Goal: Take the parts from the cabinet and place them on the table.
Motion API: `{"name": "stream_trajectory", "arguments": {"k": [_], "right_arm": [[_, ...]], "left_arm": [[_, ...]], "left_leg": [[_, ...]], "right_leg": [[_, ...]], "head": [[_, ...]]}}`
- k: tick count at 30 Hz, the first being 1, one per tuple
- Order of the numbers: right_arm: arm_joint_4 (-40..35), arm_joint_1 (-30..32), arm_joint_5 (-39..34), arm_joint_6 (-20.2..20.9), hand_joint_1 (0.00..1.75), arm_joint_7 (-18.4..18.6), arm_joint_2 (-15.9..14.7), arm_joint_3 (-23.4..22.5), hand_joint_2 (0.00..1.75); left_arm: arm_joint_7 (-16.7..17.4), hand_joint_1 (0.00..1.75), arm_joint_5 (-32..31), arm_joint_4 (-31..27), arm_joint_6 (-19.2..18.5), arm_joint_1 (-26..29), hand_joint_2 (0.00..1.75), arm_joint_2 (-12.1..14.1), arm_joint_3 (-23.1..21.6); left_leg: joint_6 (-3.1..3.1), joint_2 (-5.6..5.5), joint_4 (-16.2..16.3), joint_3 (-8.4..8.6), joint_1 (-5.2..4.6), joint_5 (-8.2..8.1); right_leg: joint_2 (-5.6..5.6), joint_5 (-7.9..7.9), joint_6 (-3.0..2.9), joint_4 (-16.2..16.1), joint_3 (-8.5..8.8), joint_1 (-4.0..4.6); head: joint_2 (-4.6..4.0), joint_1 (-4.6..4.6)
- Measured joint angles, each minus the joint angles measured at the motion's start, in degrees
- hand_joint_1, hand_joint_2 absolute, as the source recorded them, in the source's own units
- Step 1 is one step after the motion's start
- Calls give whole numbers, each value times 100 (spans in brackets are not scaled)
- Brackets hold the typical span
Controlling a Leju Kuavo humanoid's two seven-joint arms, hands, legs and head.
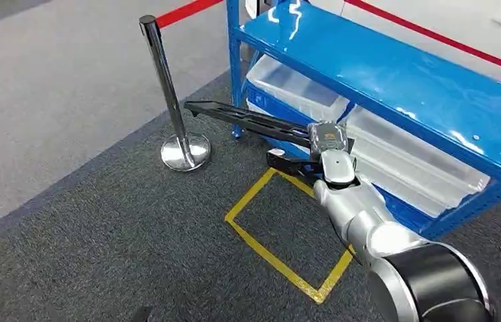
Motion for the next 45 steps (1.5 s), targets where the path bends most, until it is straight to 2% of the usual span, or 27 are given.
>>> {"name": "stream_trajectory", "arguments": {"k": [2, 3, 5, 6, 8, 9, 10, 12, 13, 14, 15, 18, 20, 21, 23, 24, 25, 27, 28, 29, 33, 34, 36, 38, 40, 43, 45], "right_arm": [[0, 2, 0, -4, 175, -5, 4, 0, 175], [-2, 2, 0, -4, 175, -4, 7, 0, 175], [-4, -3, 0, -4, 175, 4, 9, 0, 175], [-4, -3, 0, -9, 175, 0, 9, 0, 175], [-2, 8, 0, -20, 175, 0, 4, 0, 175], [-2, 25, 0, -22, 175, 0, 4, 0, 175], [-2, 38, -2, -30, 175, 0, 2, 0, 175], [-2, 41, -15, -35, 175, 0, 2, 0, 175], [-2, 38, -15, -37, 175, 0, 0, 0, 175], [-4, 32, -15, -52, 175, 0, -2, 0, 175], [-2, 28, -15, -61, 175, 4, -24, -2, 175], [-4, 28, -17, -89, 175, 22, -31, 0, 175], [-9, 27, -22, -94, 175, 26, -76, -2, 175], [-9, 30, -26, -111, 175, 26, -116, -2, 175], [0, 69, -33, -124, 175, 26, -164, -4, 175], [2, 98, -33, -127, 175, 26, -192, -9, 175], [2, 117, -33, -127, 175, 28, -199, -9, 175], [0, 114, -33, -129, 175, 28, -221, -11, 175], [0, 107, -33, -131, 175, 26, -249, -11, 175], [4, 106, -33, -131, 175, 28, -273, -13, 175], [0, 106, -33, -146, 175, 28, -284, -15, 175], [-4, 94, -33, -151, 175, 28, -282, -17, 175], [-7, 87, -33, -162, 175, 4, -291, -26, 175], [-4, 86, -33, -190, 175, -2, -302, -37, 175], [-2, 94, -33, -192, 175, -2, -302, -50, 175], [-2, 93, -33, -192, 175, -2, -302, -66, 175], [-2, 79, -33, -197, 175, -2, -315, -76, 175]], "left_arm": [[0, 0, -2, 0, 0, 20, 0, 0, 0], [0, 0, -2, 0, 0, 28, 0, 0, 0], [2, 0, -4, -2, 7, 46, 0, 11, 2], [2, 0, -4, -2, 7, 34, 0, 11, 2], [2, 0, -4, -2, 9, 23, 0, 11, 2], [2, 0, -4, -2, 9, 26, 0, 11, 2], [2, 0, -4, -2, 9, 31, 0, 11, 2], [2, 0, -4, -2, 11, 38, 0, 13, 2], [2, 0, -4, -2, 11, 32, 0, 13, 2], [2, 0, -4, -2, 11, 13, 0, 13, 2], [2, 0, -4, -2, 13, -2, 0, 15, 2], [22, 0, -7, -2, 28, 15, 0, 17, 4], [33, 0, -15, -2, 28, 30, 0, 13, 4], [33, 0, -15, -2, 28, 18, 0, 13, 4], [33, 0, -15, -2, 26, 11, 0, 11, 4], [33, 0, -15, -2, 26, 13, 0, 9, 4], [33, 0, -15, -2, 26, 20, 0, 11, 4], [33, 0, -15, -2, 26, 22, 0, 11, 4], [33, 0, -17, -2, 26, 21, 0, 9, 4], [31, 0, -22, -2, 26, 29, 0, -2, 4], [17, 0, -22, -2, 22, 23, 0, -2, 4], [17, 0, -22, -2, 26, 39, 0, 11, 7], [13, 0, -22, 0, 26, 27, 0, 7, 7], [9, 0, -20, 0, 24, 10, 0, 7, 7], [4, 0, -20, 0, 26, 19, 0, 7, 7], [4, 0, -20, 0, 26, 26, 0, 7, 9], [-2, 0, -20, 0, 28, -11, 0, 9, 9]], "left_leg": [[-73, -117, -40, -4, 45, 38], [-109, -184, -48, -7, -3, 45], [-140, 373, 286, -150, -24, -202], [-170, 511, 663, -324, -13, -393], [-210, 597, 1571, -753, 28, -746], [-222, 599, 1746, -839, 37, -757], [-231, 603, 1625, -776, 41, -639], [-217, 679, 681, -269, 41, -149], [-186, 881, 179, 12, 27, 40], [-176, 1047, -30, 134, -56, -66], [-84, 987, -64, 111, -58, -59], [12, 804, -107, 110, -81, -43], [95, 712, -186, 163, -24, 6], [119, 671, -186, 154, -26, 16], [140, 531, -181, 151, -36, 13], [144, 452, -168, 151, -38, 11], [143, 376, -149, 152, -37, 7], [133, 220, -94, 151, -34, -20], [110, 147, -59, 148, -33, -46], [78, 96, -32, 103, -36, -64], [-70, -134, -36, 1, -1, -1], [-82, -37, 8, -28, 1, -37], [-162, 449, 511, -232, -32, -332], [-204, 574, 1330, -637, 2, -673], [-213, 597, 1613, -795, 2, -669], [-153, 707, 514, -204, -14, -85], [-51, 1065, -78, 97, -146, -70]], "right_leg": [[-90, -2, -12, -17, 10, 38], [-161, 27, -55, -83, 38, -31], [-305, 56, -112, -135, 93, -35], [-361, 52, -119, -134, 93, -25], [-512, 42, -130, -131, 94, -9], [-583, 37, -132, -130, 95, -8], [-650, 32, -126, -129, 98, -9], [-771, 14, -106, -125, 114, -12], [-815, -2, -82, -124, 132, 1], [-860, -18, -53, -118, 128, 50], [-911, -22, -29, -115, 124, 61], [-1102, -42, 75, -156, 192, 68], [-671, -253, 109, 98, 84, 23], [-527, -476, 99, 499, -110, 26], [-424, -834, 107, 1429, -569, 42], [-412, -837, 107, 1653, -703, 44], [-411, -694, 101, 1573, -694, 42], [-370, -157, 76, 787, -370, 27], [-209, 113, 56, 281, -154, 20], [63, 54, 30, 119, -75, -11], [-93, 50, -17, -14, -34, 15], [-175, 77, -63, -70, 2, -42], [-287, 73, -131, -100, 42, -20], [-420, 61, -146, -96, 47, 4], [-561, 51, -152, -94, 49, 12], [-732, 28, -133, -91, 68, 33], [-827, -6, -78, -70, 62, 102]], "head": [[0, -4], [0, -4], [0, -48], [0, -46], [0, -46], [0, -46], [0, -46], [0, -48], [0, -46], [0, -48], [0, -33], [0, -44], [0, -33], [0, -26], [0, -28], [0, -28], [0, -28], [0, -28], [0, -28], [0, -28], [0, -29], [0, -28], [0, -98], [0, -96], [0, -96], [0, -101], [0, -103]]}}
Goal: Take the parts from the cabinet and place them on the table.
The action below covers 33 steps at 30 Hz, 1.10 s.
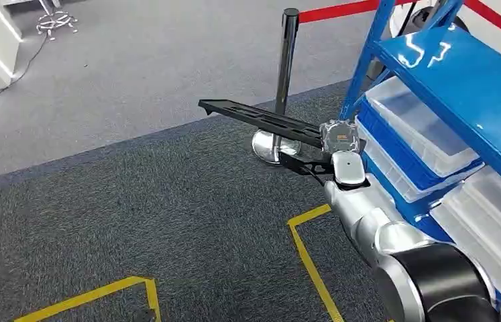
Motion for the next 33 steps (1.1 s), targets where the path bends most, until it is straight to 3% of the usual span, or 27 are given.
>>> {"name": "stream_trajectory", "arguments": {"k": [3, 4, 5, 6, 7, 8, 9, 10, 11, 13, 14, 15, 18, 19, 21, 22, 24, 25, 26, 27, 29, 30, 33], "right_arm": [[0, 4, 0, -4, 175, -7, -24, -31, 175], [-4, 1, 0, -4, 175, -7, -24, -35, 175], [-11, 1, 0, -4, 175, -7, -33, -44, 175], [-11, -4, 0, -9, 175, -7, -40, -50, 175], [-9, 1, 0, -13, 175, -13, -75, -57, 175], [-2, 17, 0, -11, 175, -13, -81, -66, 175], [4, 38, 0, -11, 175, -15, -81, -74, 175], [4, 59, 0, -11, 175, -13, -81, -88, 175], [4, 68, 0, -13, 175, -13, -85, -103, 175], [2, 60, 2, -11, 175, -13, -88, -120, 175], [4, 57, 2, -13, 175, -11, -98, -133, 175], [4, 50, 2, -13, 175, -13, -121, -140, 175], [2, 75, 20, -28, 175, -13, -109, -155, 175], [2, 70, 28, -28, 175, -13, -81, -157, 175], [-4, 60, 33, -39, 175, -40, -94, -184, 175], [-4, 61, 13, -68, 175, -105, -94, -199, 175], [-2, 71, 0, -133, 175, -162, -94, -247, 175], [-2, 74, 0, -135, 175, -182, -92, -262, 175], [-2, 80, 0, -140, 175, -188, -92, -276, 175], [-2, 81, 0, -140, 175, -188, -92, -284, 175], [-4, 80, 18, -142, 175, -184, -90, -284, 175], [-4, 80, 18, -157, 175, -179, -90, -284, 175], [-4, 100, 18, -188, 175, -175, -90, -300, 175]], "left_arm": [[0, 0, -2, 0, 15, 12, 0, 2, 0], [0, 0, 0, -2, 22, 17, 0, 2, 0], [0, 0, -2, 0, 22, 32, 0, 0, 0], [0, 0, -2, 0, 22, 22, 0, 0, 0], [0, 0, -2, 0, 22, 15, 0, 0, 0], [0, 0, -2, 0, 20, 9, 0, 0, 0], [0, 0, -2, 0, 22, 9, 0, -2, 0], [0, 0, -2, 0, 22, 12, 0, -2, 0], [0, 0, -2, 0, 22, 19, 0, 0, 0], [0, 0, -2, 0, 22, 23, 0, -2, 0], [0, 0, -4, 0, 22, 24, 0, -2, 0], [0, 0, -4, 0, 22, 16, 0, 0, 0], [0, 0, -4, 0, 24, 28, 0, -2, 0], [0, 0, -4, 0, 28, 35, 0, 4, 0], [0, 0, -4, 0, 35, 50, 0, 2, 2], [0, 0, -4, 0, 35, 39, 0, 2, 2], [0, 0, -4, 0, 35, 30, 0, 2, 2], [0, 0, -4, 0, 33, 33, 0, 0, 2], [0, 0, -4, 0, 33, 37, 0, 0, 2], [0, 0, -4, 0, 33, 37, 0, 0, 2], [-9, 0, -11, 0, 31, 31, 0, 0, 2], [-15, 0, -13, 0, 28, 24, 0, 2, 2], [-17, 0, -22, 0, 17, 26, 0, 2, 2]], "left_leg": [[90, -206, 15, -40, 8, 17], [139, -263, -59, 20, 43, 59], [166, -316, -109, 40, 56, 81], [199, -352, -119, 41, 63, 91], [215, -410, -116, 38, 70, 91], [230, -475, -115, 41, 70, 87], [236, -537, -105, 40, 69, 83], [236, -607, -92, 39, 71, 82], [232, -689, -71, 39, 78, 79], [187, -843, -1, 35, 97, 47], [153, -905, 44, 18, 106, 17], [114, -953, 101, -38, 73, 1], [13, -1122, 76, -89, 131, 57], [-17, -1162, 77, -103, 127, 55], [-67, -683, 383, -234, 97, -154], [-96, -554, 791, -423, 118, -367], [-121, -472, 1620, -822, 142, -680], [-121, -471, 1760, -899, 141, -668], [-113, -471, 1650, -854, 141, -554], [-93, -471, 1301, -687, 140, -343], [-9, -449, 260, -148, 117, 109], [29, -421, 101, -23, 71, -13], [78, -457, 47, -45, 37, 1]], "right_leg": [[-181, -7, 58, -41, 45, 0], [-243, -40, 105, -38, 41, 28], [-44, -136, 118, 83, 16, -26], [174, -326, 113, 385, -128, -31], [298, -547, 115, 843, -348, -35], [368, -736, 126, 1313, -578, -37], [400, -823, 141, 1658, -763, -40], [406, -767, 150, 1726, -816, -45], [409, -583, 158, 1533, -737, -61], [469, -69, 168, 630, -312, -108], [641, 68, 176, 198, -125, -145], [829, -34, 184, 108, -65, -141], [682, -18, 104, 114, -67, -103], [610, 3, 64, 77, -52, -140], [547, 21, -19, 28, -5, -140], [511, 18, -36, 28, -6, -120], [447, 5, -55, 33, -4, -96], [423, 1, -57, 34, -1, -93], [405, -2, -54, 34, 4, -88], [388, -10, -53, 34, 10, -81], [360, -27, -29, 30, 34, -77], [346, -30, -8, 13, 27, -59], [335, -18, 83, -26, 31, -73]], "head": [[0, 13], [0, 13], [0, 20], [0, 17], [0, 20], [0, 20], [0, 20], [0, 20], [0, 22], [0, 22], [0, 24], [0, 26], [0, 17], [0, 20], [0, 6], [0, 13], [0, 11], [0, 11], [0, 11], [0, 11], [0, 11], [0, 11], [0, 11]]}}
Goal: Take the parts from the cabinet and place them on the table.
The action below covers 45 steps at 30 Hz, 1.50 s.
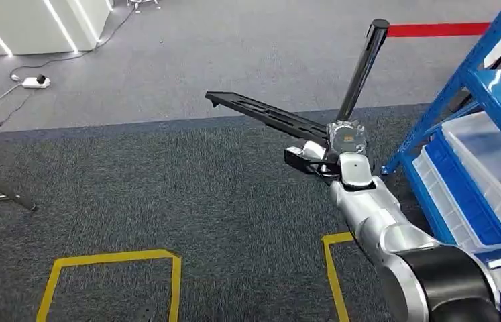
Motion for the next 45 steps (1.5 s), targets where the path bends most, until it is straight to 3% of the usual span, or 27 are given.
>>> {"name": "stream_trajectory", "arguments": {"k": [2, 3, 6, 8, 9, 11, 13, 16, 18, 19, 21, 23, 24, 26, 27, 28, 30, 32, 34, 37, 38, 39, 40, 42, 43, 44, 45], "right_arm": [[-11, -3, 0, -4, 175, 0, 0, -18, 175], [-11, -8, -28, -4, 175, -4, -2, -33, 175], [-9, 11, -96, -17, 175, -22, -15, -85, 175], [-9, 52, -105, -11, 175, -22, -15, -114, 175], [-9, 62, -107, -9, 175, -22, -18, -129, 175], [-9, 46, -107, 24, 175, -44, -26, -146, 175], [-4, 40, -107, 24, 175, -52, -28, -164, 175], [-4, 64, -103, 46, 175, -61, -24, -173, 175], [-22, 59, -83, 46, 175, -46, -33, -186, 175], [-22, 53, -76, 46, 175, -46, -33, -188, 175], [-22, 58, -77, 46, 175, -68, -15, -190, 175], [-20, 86, -77, 46, 175, -74, -7, -192, 175], [-20, 100, -77, 44, 175, -74, -4, -195, 175], [-22, 99, -74, 42, 175, -79, -4, -210, 175], [-24, 100, -74, 39, 175, -87, 0, -214, 175], [-24, 76, -72, 37, 175, -94, 2, -218, 175], [-28, 91, -72, 26, 175, -103, 11, -227, 175], [-28, 116, -72, 20, 175, -103, 15, -234, 175], [-31, 102, -66, 7, 175, -103, 13, -240, 175], [-26, 141, -59, -2, 175, -107, 15, -260, 175], [-26, 153, -52, -2, 175, -107, 15, -264, 175], [-26, 170, -48, -2, 175, -107, 15, -271, 175], [-26, 172, -39, -4, 175, -107, 15, -278, 175], [-26, 168, -39, -9, 175, -142, 15, -295, 175], [-24, 171, -39, -11, 175, -164, 15, -310, 175], [-24, 165, -39, -15, 175, -184, 15, -313, 175], [-28, 169, -39, -24, 175, -197, 22, -315, 175]], "left_arm": [[0, 0, -4, 0, 0, -2, 0, -2, 0], [-4, 0, -7, 0, 0, -4, 0, -2, 0], [-39, 0, -17, 0, -35, -26, 0, -2, 0], [-77, 0, -33, 0, -61, -21, 0, -2, 0], [-92, 0, -39, 0, -68, -16, 0, -2, 0], [-103, 0, -46, 0, -87, -17, 0, -17, 0], [-105, 0, -59, 0, -90, -34, 0, -17, 0], [-103, 0, -59, 0, -81, -29, 0, -22, -2], [-129, 0, -37, 0, -105, -27, 0, -20, 0], [-123, 0, -33, 0, -105, -29, 0, -20, 0], [-92, 0, -28, 0, -103, -30, 0, -20, 0], [-75, 0, -15, 0, -94, -21, 0, -20, 0], [-66, 0, -11, 0, -87, -15, 0, -20, 0], [-68, 0, -4, 0, -79, -5, 0, -20, 2], [-70, 0, -4, 0, -72, -2, 0, -20, 2], [-70, 0, -4, 0, -72, -10, 0, -20, 0], [-85, 0, -9, 0, -76, -38, 0, -20, 0], [-109, 0, -13, -2, -107, -9, 0, -15, 0], [-131, 0, -26, 0, -94, 5, 0, -15, 0], [-85, 0, -15, 0, -55, -16, 0, -15, -2], [-65, 0, -13, 0, -35, -22, 0, -17, -2], [-59, 0, -15, 0, -20, -18, 0, -15, -2], [-59, 0, -15, 0, -11, -7, 0, -17, -2], [-55, 0, -17, 0, 0, 1, 0, -17, -2], [-48, 0, -22, 0, 0, 8, 0, -28, -2], [-48, 0, -24, 0, 4, 0, 0, -28, -2], [-33, 0, -24, 0, 15, -1, 0, -26, -2]], "left_leg": [[87, -1, -163, 95, 78, 67], [101, -1, -208, 134, 49, 77], [205, -21, -199, 156, 28, -33], [220, -41, -168, 195, 28, -106], [208, -58, -137, 230, 33, -145], [142, -85, -21, 298, 40, -262], [78, -90, 108, 267, 0, -348], [20, -101, 66, 290, 19, -327], [-54, -50, 219, 241, 26, -420], [-83, -32, 510, 86, 40, -524], [-127, -20, 1403, -463, 70, -774], [-136, -20, 1759, -828, 85, -674], [-130, -19, 1538, -805, 89, -423], [-101, -8, 566, -459, 90, 266], [-85, 3, 152, -309, 84, 406], [-70, -6, 104, -234, 26, 336], [1, -21, 11, -208, 18, 214], [146, -55, -77, -70, 32, 93], [232, -67, -127, 70, 27, 31], [230, -45, -96, 191, 5, 6], [230, -61, -90, 218, -1, -24], [228, -80, -84, 260, -2, -66], [222, -97, -71, 303, -4, -110], [187, -116, -40, 386, -6, -209], [159, -116, 6, 392, -21, -250], [130, -128, -9, 353, -19, -259], [92, -121, -2, 361, -15, -283]], "right_leg": [[0, -43, 68, 5, -2, 4], [31, -139, 73, 148, -49, 2], [82, -634, 96, 1430, -740, 7], [82, -529, 117, 1701, -962, 1], [81, -295, 126, 1447, -869, -9], [81, 291, 125, 438, -414, -36], [94, 130, 85, 110, -234, -9], [92, 109, -3, 151, -229, 22], [78, 91, -67, 45, -92, -25], [69, 67, -104, 24, -45, -27], [79, 1, -140, 23, 30, -26], [83, -77, -133, 24, 122, -26], [83, -124, -126, 24, 188, -28], [82, -227, -94, 23, 328, -38], [77, -279, -66, 15, 373, -43], [90, -297, -25, 20, 365, 6], [87, -290, 35, -39, 383, -12], [72, -212, 123, 99, 404, -14], [85, -328, 122, 566, 104, -39], [91, -844, 121, 1648, -670, -6], [90, -879, 126, 1715, -796, -2], [90, -792, 106, 1567, -815, 1], [90, -530, 90, 1220, -736, 5], [92, 272, 15, 279, -447, 28], [104, 394, -10, 54, -435, 69], [94, 294, -20, 38, -406, 84], [108, 411, -51, 36, -401, 80]], "head": [[0, 9], [0, 11], [0, 13], [0, 11], [0, 15], [0, 15], [0, 24], [0, 15], [0, 20], [0, 13], [0, 13], [0, 15], [0, 11], [0, 13], [0, 20], [0, 9], [0, 11], [0, 11], [0, 13], [0, 20], [0, 31], [0, 24], [0, 31], [0, 31], [0, 24], [0, 26], [0, 31]]}}
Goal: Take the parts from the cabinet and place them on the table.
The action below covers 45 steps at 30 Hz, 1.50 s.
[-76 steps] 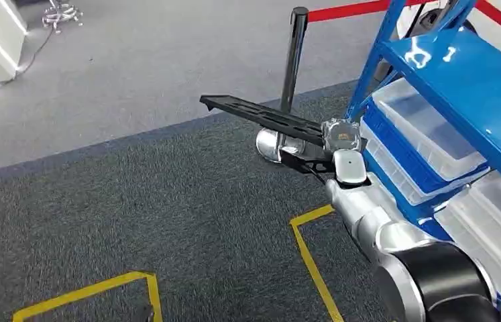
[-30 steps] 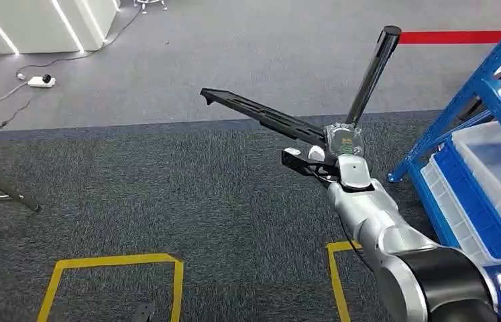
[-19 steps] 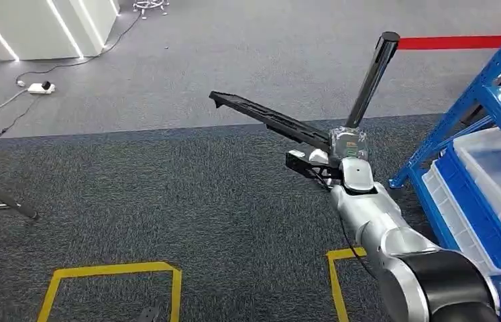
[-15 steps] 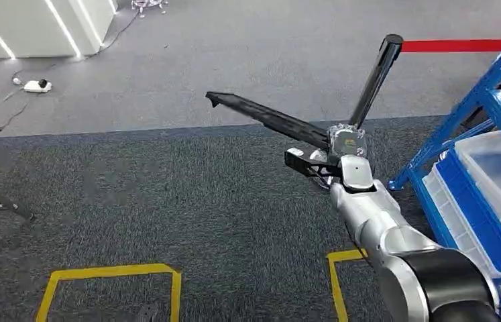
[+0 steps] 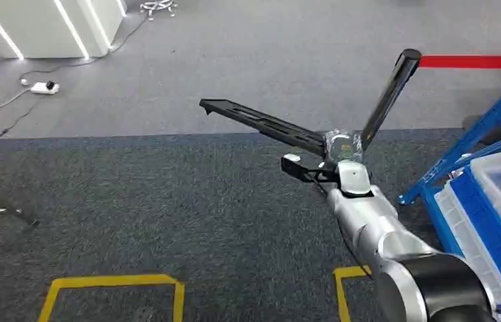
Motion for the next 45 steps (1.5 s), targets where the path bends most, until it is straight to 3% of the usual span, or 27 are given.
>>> {"name": "stream_trajectory", "arguments": {"k": [2, 4, 7, 8, 10, 12, 13, 14, 17, 18, 19, 22, 23, 24, 25, 27, 28, 29, 32, 33, 35, 37, 39, 41, 43, 44, 45], "right_arm": [[0, 0, 0, -2, 175, -9, 9, -9, 175], [-2, -15, 0, -4, 175, -11, 7, -11, 175], [0, -17, 28, -7, 175, -4, 24, -11, 175], [0, -11, 48, -9, 175, 13, 26, -11, 175], [0, 0, 59, -20, 175, 66, 26, -11, 175], [-2, -6, 59, -48, 175, 109, 37, -11, 175], [-4, -10, 59, -72, 175, 111, 37, -11, 175], [-2, -24, 57, -107, 175, 109, 35, -11, 175], [-7, -27, 44, -109, 175, 94, 39, -11, 175], [-16, -28, 44, -111, 175, 94, 35, -11, 175], [-15, -37, 44, -109, 175, 114, 24, -11, 175], [-13, -24, 57, -114, 175, 192, 17, -11, 175], [-13, -8, 57, -111, 175, 199, 17, -11, 175], [-13, 5, 57, -109, 175, 199, 13, -11, 175], [-11, 9, 55, -109, 175, 199, 9, -11, 175], [-13, -3, 55, -109, 175, 197, -2, -11, 175], [-13, -6, 55, -109, 175, 197, -22, -11, 175], [-13, -12, 55, -111, 175, 197, -44, -11, 175], [-13, -1, 55, -114, 175, 188, -31, -11, 175], [-18, -2, 57, -116, 175, 186, -24, -11, 175], [-26, -10, 57, -120, 175, 186, -15, -11, 175], [-26, -9, 59, -122, 175, 184, -15, -11, 175], [-26, 0, 61, -122, 175, 181, -15, -11, 175], [-26, 1, 61, -125, 175, 179, -11, -11, 175], [-28, -7, 61, -127, 175, 179, -7, -11, 175], [-28, -17, 61, -127, 175, 179, -11, -11, 175], [-28, -25, 61, -131, 175, 179, -13, -11, 175]], "left_arm": [[0, 0, -4, 0, 4, -4, 0, 2, 0], [9, 0, -11, 0, 9, -2, 0, 4, 0], [28, 0, -15, 0, 15, -2, 0, 4, 0], [35, 0, -15, 0, 17, 0, 0, 4, 0], [35, 0, -24, 0, 20, 7, 0, 4, 0], [35, 0, -35, 0, 24, 2, 0, 7, 0], [33, 0, -35, 0, 24, -1, 0, 7, 0], [35, 0, -35, 0, 24, -29, 0, 7, 0], [35, 0, -35, 0, 28, -19, 0, 7, 0], [35, 0, -35, 0, 33, -17, 0, 7, -2], [33, 0, -35, 0, 31, -20, 0, 7, -2], [28, 0, -35, 0, 22, -23, 0, 7, -2], [28, 0, -35, 0, 22, -22, 0, 7, -2], [28, 0, -35, 0, 22, -20, 0, 7, -2], [28, 0, -37, 0, 22, -19, 0, 7, -2], [28, 0, -37, 0, 20, -20, 0, 7, -2], [28, 0, -37, 0, 17, -14, 0, -2, -2], [26, 0, -37, 0, 17, -28, 0, -7, -2], [26, 0, -48, 0, 17, -9, 0, -7, -2], [26, 0, -48, 0, 17, -3, 0, -2, -2], [28, 0, -48, 0, 20, 3, 0, -2, -2], [26, 0, -48, 0, 17, -7, 0, -2, -2], [28, 0, -48, 0, 17, 0, 0, -2, -2], [30, 0, -48, 0, 17, 12, 0, -2, 0], [28, 0, -48, 0, 17, -2, 0, -2, -2], [28, 0, -48, 0, 17, -17, 0, -2, -2], [28, 0, -50, 0, 17, -21, 0, -2, -2]], "left_leg": [[-32, 1, 30, 28, -11, -17], [-111, 59, 308, -105, 9, -139], [-195, 90, 1541, -809, 76, -660], [-218, 95, 1736, -963, 88, -683], [-237, 103, 1354, -879, 116, -336], [-187, 199, 300, -426, 114, 300], [-168, 307, -10, -320, 88, 331], [-126, 304, -48, -327, 44, 170], [-29, 220, -50, -299, 22, 324], [23, 209, -138, -246, 89, 375], [41, 194, -160, -228, 66, 382], [92, 97, -148, -231, 48, 370], [95, 63, -138, -234, 46, 366], [96, 5, -126, -233, 47, 360], [93, -59, -104, -234, 48, 349], [59, -194, -37, -231, 54, 308], [42, -235, -5, -253, 73, 283], [15, -297, 61, -303, 36, 273], [-89, -423, 6, -327, 97, 316], [-122, -446, 12, -335, 64, 302], [-180, -34, 431, -515, 61, 24], [-228, 73, 1299, -932, 100, -359], [-257, 100, 1764, -1190, 124, -436], [-256, 131, 1122, -878, 135, -20], [-227, 357, 134, -367, 127, 349], [-183, 457, 26, -303, 29, 254], [-118, 370, 14, -319, 48, 284]], "right_leg": [[1, -29, -53, -33, 50, -15], [-14, -43, -98, -78, 140, -41], [-11, -94, -145, -75, 179, -39], [-10, -112, -139, -74, 196, -40], [-10, -152, -122, -73, 258, -42], [-55, -200, -101, -72, 338, -43], [-58, -220, -76, -69, 361, -39], [-61, -218, -44, -67, 337, -26], [-124, -249, 76, -95, 361, -27], [-128, -302, 110, -57, 334, -29], [-85, -429, 112, 101, 288, -45], [-41, -1036, 133, 1378, -331, -51], [-38, -1096, 142, 1671, -491, -53], [-37, -1009, 147, 1687, -523, -57], [-31, -795, 145, 1430, -416, -67], [89, -267, 120, 473, 41, -81], [317, -240, 90, 110, 196, -93], [355, -282, 105, -5, 265, -112], [233, -278, 72, 22, 262, -59], [175, -251, 29, -31, 293, -121], [73, -249, -52, -66, 340, -106], [-30, -264, -74, -64, 349, -81], [-132, -274, -79, -59, 351, -71], [-234, -293, -52, -55, 366, -71], [-319, -324, -10, -50, 402, -69], [-357, -340, 22, -47, 387, -16], [-372, -337, 43, -49, 385, -25]], "head": [[0, 2], [0, 0], [0, 0], [0, -2], [0, 0], [0, 0], [0, 4], [0, -2], [0, 0], [0, 0], [0, 4], [0, 2], [0, 7], [0, 2], [0, 7], [0, 7], [0, 7], [0, 2], [0, 4], [0, 0], [0, -15], [0, -11], [0, -11], [0, -11], [0, -11], [0, -13], [0, 0]]}}
